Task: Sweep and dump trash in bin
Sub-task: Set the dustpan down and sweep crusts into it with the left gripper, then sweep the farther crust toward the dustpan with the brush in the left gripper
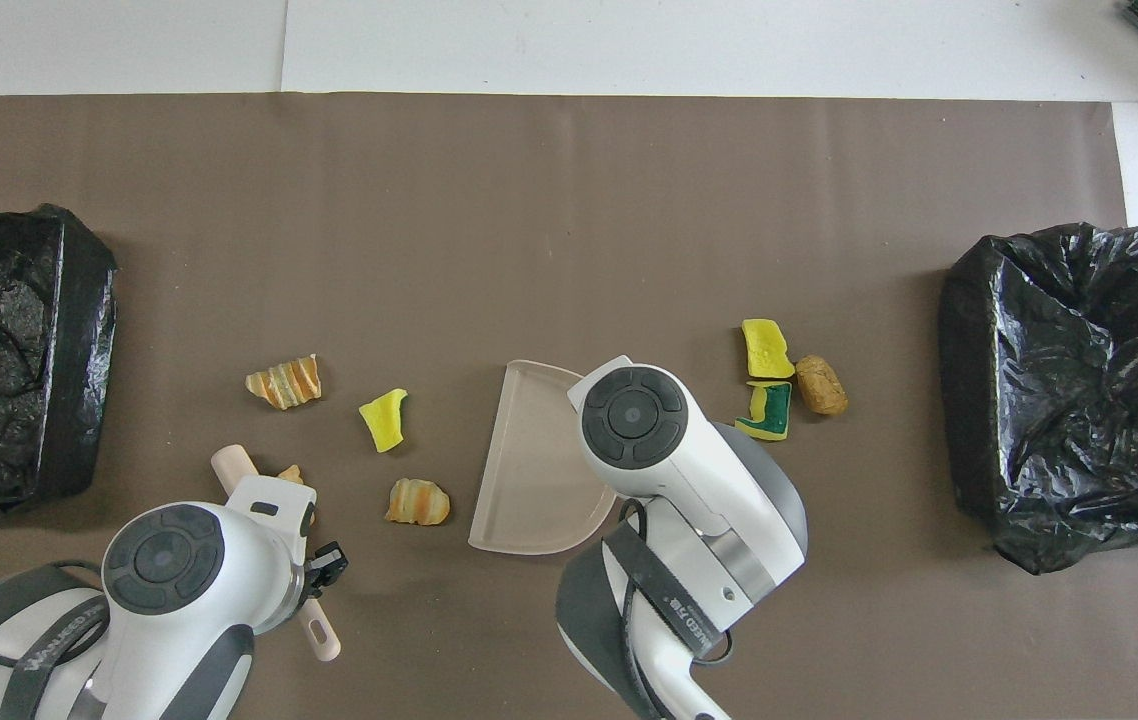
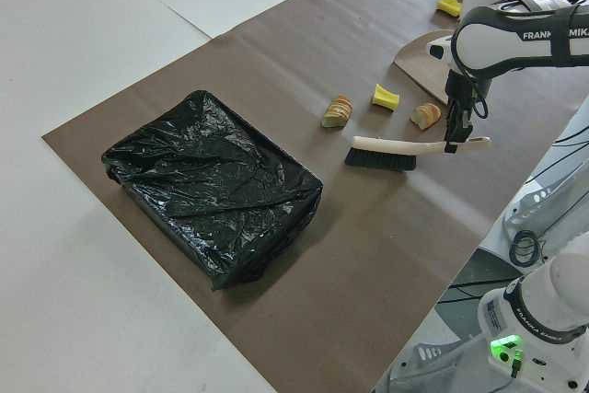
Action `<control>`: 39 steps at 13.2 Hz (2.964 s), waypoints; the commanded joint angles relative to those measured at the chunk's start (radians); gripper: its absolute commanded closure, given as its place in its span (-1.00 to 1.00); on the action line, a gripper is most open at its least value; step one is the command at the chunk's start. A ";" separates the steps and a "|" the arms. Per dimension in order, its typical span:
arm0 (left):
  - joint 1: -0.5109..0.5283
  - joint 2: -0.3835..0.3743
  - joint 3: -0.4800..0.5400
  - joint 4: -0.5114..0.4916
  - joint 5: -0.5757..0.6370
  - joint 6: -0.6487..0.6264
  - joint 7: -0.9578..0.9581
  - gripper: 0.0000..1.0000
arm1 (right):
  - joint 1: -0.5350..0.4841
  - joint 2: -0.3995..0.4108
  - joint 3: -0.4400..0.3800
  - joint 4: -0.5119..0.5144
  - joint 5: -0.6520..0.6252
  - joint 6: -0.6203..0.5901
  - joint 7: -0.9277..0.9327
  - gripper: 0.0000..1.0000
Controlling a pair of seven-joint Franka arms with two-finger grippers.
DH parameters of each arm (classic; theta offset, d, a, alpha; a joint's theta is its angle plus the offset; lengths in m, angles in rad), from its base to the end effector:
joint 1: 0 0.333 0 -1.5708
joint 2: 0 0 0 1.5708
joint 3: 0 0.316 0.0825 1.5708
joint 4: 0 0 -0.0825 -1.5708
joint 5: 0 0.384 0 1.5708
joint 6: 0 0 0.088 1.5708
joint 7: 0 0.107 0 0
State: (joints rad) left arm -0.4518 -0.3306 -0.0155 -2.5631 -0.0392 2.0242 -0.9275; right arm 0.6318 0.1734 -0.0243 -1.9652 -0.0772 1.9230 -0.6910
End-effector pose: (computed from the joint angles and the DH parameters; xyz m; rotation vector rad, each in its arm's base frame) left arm 0.3500 -0.1789 0.3649 -2.9304 -0.7209 0.2693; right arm 0.4685 0.3196 0.3700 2.4044 1.8910 -0.3354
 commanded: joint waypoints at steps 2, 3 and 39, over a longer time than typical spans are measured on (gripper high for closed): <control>-0.100 0.103 0.008 0.070 -0.064 0.088 0.093 1.00 | -0.003 0.012 0.003 0.012 0.024 -0.004 -0.002 1.00; -0.119 0.105 0.006 0.070 -0.064 0.109 0.101 1.00 | -0.003 0.011 0.003 0.012 0.024 -0.009 -0.002 1.00; 0.435 0.183 0.014 0.235 0.053 0.034 1.099 1.00 | 0.014 0.011 0.004 -0.057 0.027 0.037 0.007 1.00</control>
State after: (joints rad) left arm 0.0030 -0.1389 0.0023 -2.2890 -0.0085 2.0338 0.1722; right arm 0.6431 0.1800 -0.0244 -2.0075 -0.0661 1.9383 -0.6883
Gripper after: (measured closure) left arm 0.740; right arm 0.683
